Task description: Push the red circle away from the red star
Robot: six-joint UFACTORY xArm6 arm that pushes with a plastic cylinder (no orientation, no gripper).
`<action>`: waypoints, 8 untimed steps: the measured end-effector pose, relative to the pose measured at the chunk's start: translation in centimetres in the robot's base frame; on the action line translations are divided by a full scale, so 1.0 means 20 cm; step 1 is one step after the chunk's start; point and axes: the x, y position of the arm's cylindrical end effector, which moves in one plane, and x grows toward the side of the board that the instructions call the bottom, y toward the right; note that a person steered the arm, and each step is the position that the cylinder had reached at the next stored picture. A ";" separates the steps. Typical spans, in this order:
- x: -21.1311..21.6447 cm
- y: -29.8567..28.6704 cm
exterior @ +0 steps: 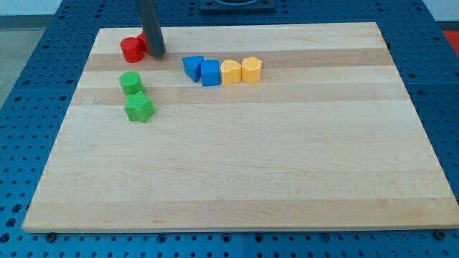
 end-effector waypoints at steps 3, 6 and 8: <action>-0.08 0.20; -0.38 -0.09; -0.37 -0.28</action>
